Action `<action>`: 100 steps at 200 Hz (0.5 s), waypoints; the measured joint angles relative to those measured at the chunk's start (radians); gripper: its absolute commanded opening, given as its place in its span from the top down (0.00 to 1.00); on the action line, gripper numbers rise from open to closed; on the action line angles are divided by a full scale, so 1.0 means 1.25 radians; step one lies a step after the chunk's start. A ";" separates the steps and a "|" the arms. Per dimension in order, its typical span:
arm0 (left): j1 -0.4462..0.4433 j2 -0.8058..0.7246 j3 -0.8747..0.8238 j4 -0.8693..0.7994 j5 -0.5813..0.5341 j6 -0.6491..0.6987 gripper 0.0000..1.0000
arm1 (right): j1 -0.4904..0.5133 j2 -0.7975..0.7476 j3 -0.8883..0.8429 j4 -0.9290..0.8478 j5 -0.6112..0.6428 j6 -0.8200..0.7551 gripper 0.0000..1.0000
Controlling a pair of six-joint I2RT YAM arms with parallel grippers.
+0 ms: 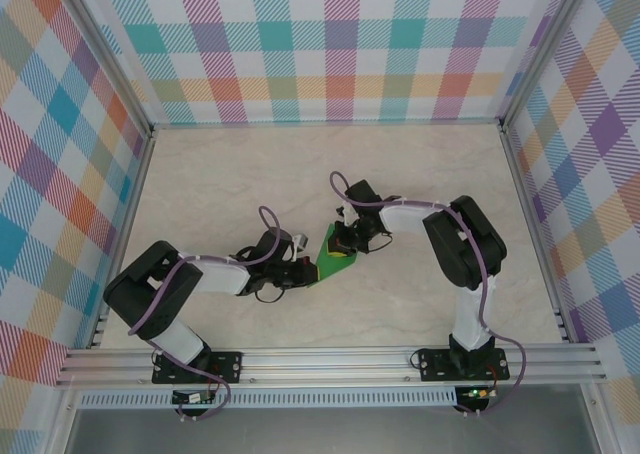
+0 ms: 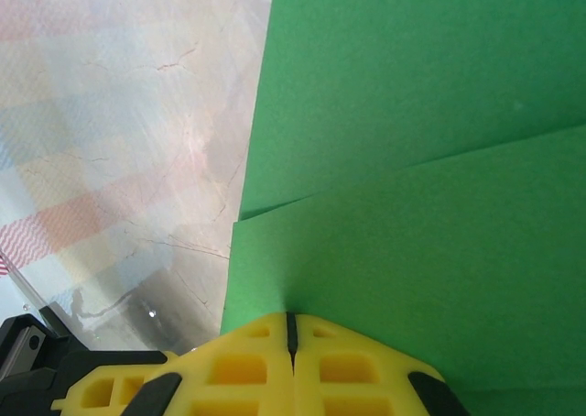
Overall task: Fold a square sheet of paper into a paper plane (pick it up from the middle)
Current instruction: Fourth fold the wing at the center of the table.
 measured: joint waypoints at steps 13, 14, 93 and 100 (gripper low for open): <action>0.000 -0.004 -0.008 0.008 0.003 0.000 1.00 | 0.000 0.000 0.002 -0.002 0.002 0.000 1.00; 0.000 -0.004 -0.009 0.008 0.004 0.000 1.00 | 0.000 0.000 0.002 -0.002 0.002 0.000 1.00; 0.000 -0.071 -0.023 -0.100 0.006 0.037 1.00 | 0.000 0.001 0.005 -0.009 0.004 0.000 1.00; 0.000 -0.079 -0.023 -0.121 0.008 0.043 1.00 | 0.000 0.001 0.006 -0.010 0.004 0.000 1.00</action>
